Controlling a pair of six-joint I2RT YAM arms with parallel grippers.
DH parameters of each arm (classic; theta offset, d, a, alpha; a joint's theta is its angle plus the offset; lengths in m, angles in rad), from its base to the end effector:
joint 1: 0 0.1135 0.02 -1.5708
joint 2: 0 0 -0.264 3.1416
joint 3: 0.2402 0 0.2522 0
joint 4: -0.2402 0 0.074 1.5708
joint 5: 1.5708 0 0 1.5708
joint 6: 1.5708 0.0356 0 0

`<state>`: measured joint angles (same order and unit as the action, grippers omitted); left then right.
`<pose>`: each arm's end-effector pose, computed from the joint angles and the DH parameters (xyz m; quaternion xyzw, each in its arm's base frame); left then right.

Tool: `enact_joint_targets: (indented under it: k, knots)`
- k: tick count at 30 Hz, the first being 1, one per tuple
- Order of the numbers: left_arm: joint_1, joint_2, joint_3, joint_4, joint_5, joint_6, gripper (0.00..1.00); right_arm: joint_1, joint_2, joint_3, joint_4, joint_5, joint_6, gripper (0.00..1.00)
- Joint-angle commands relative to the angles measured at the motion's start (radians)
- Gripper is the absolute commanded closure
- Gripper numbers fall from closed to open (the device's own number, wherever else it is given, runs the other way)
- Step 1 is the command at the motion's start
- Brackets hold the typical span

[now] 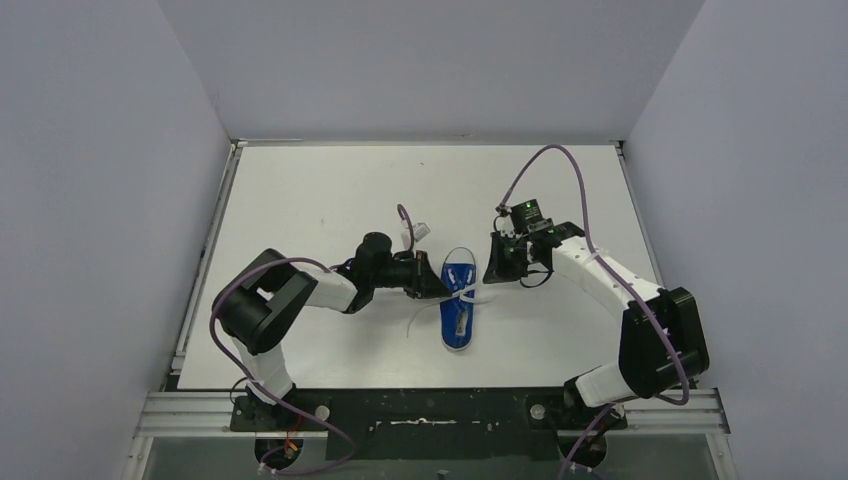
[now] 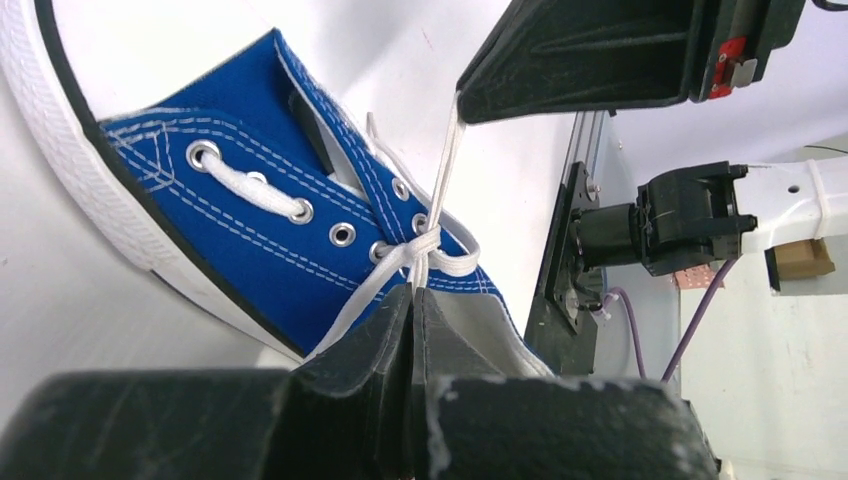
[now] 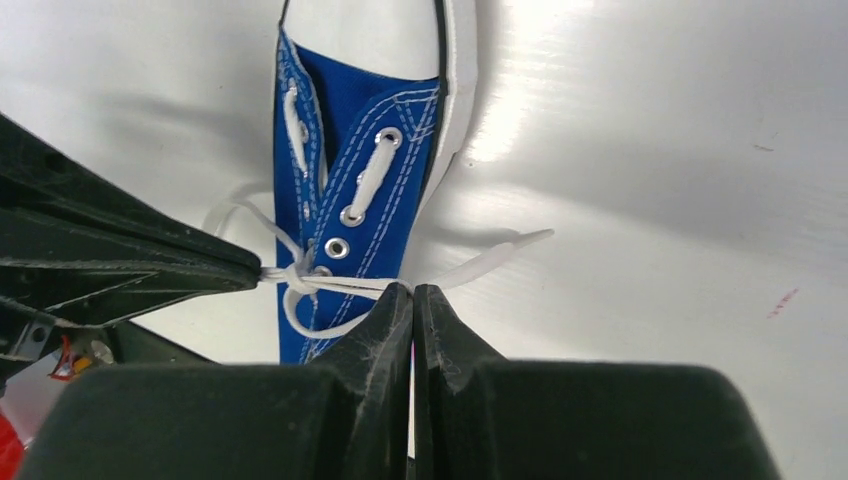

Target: Tie the shoes

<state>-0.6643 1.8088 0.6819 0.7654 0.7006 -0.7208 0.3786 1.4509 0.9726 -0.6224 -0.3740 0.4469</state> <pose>0.2506 -0.2254 0.1388 0.1732 0.7779 -0.5582 0.2307 0.2573 0.1163 0.2206 -0.0106 0.9565 0.2574 0.1371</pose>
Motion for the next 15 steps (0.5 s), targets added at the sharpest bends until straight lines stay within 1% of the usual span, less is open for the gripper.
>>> enact_joint_targets:
  k: [1, 4, 7, 9, 10, 12, 14, 15]
  knots:
    - [0.014, -0.05, -0.008, -0.161, 0.037, 0.039, 1.0, -0.024, 0.005, 0.023, 0.061, 0.207, -0.032, 1.0]
    - [0.018, -0.051, -0.018, -0.218, 0.039, 0.056, 1.0, -0.045, -0.002, 0.0, 0.069, 0.295, 0.016, 1.0]
    - [0.019, -0.047, -0.017, -0.285, 0.036, 0.094, 1.0, -0.064, 0.01, -0.024, 0.089, 0.319, 0.055, 1.0]
    - [0.018, -0.046, -0.016, -0.296, 0.043, 0.107, 1.0, -0.065, 0.028, -0.035, 0.106, 0.311, 0.066, 1.0]
    - [0.017, -0.045, -0.015, -0.295, 0.051, 0.107, 1.0, -0.068, 0.036, -0.043, 0.126, 0.271, 0.066, 1.0]
    - [0.016, -0.035, -0.006, -0.286, 0.068, 0.106, 1.0, -0.083, 0.05, -0.042, 0.162, 0.118, 0.053, 1.0]
    - [0.015, -0.03, 0.004, -0.28, 0.078, 0.094, 1.0, -0.084, 0.052, -0.032, 0.2, -0.089, 0.009, 1.0]
    - [0.017, -0.033, 0.002, -0.268, 0.079, 0.088, 1.0, -0.075, 0.046, -0.019, 0.202, -0.157, -0.003, 0.95]
